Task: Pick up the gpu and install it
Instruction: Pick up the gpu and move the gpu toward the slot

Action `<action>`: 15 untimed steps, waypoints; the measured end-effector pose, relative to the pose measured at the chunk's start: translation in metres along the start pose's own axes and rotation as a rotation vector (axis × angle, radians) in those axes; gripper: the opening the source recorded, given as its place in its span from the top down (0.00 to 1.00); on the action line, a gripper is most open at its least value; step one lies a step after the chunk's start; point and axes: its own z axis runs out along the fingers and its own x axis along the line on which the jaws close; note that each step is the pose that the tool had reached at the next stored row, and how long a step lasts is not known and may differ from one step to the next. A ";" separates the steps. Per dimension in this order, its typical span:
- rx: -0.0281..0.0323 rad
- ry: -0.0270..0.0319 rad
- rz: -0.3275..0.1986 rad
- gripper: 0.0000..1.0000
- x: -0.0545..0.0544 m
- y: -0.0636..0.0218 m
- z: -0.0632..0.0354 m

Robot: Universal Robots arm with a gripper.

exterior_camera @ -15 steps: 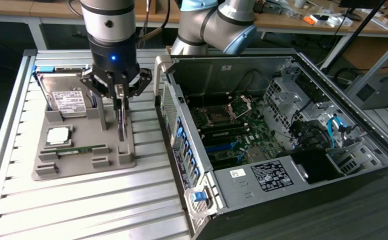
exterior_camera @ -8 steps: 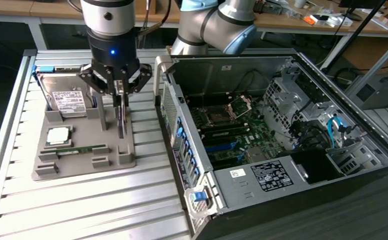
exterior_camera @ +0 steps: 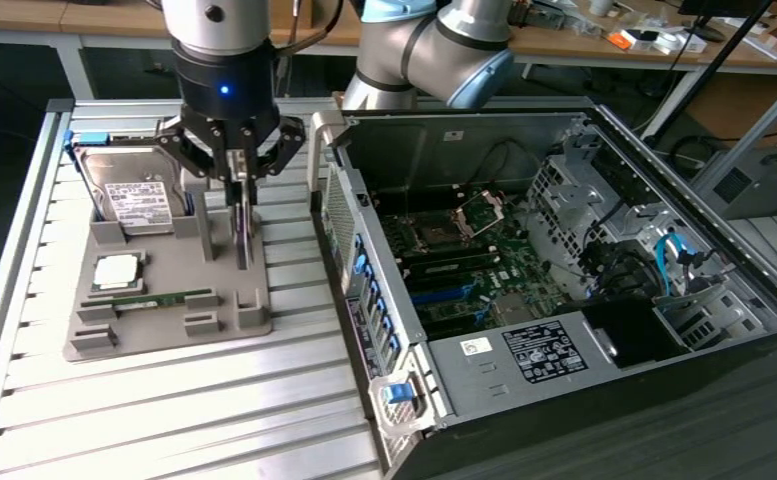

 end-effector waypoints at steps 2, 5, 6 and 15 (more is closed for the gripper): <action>0.0000 0.0001 0.000 0.73 0.000 0.0001 -0.0029; 0.0000 0.0000 0.000 0.73 0.000 0.0001 -0.0071; 0.0000 0.0001 0.000 0.73 0.000 0.0002 -0.0087; 0.0001 0.0001 0.000 0.73 -0.001 0.0005 -0.0241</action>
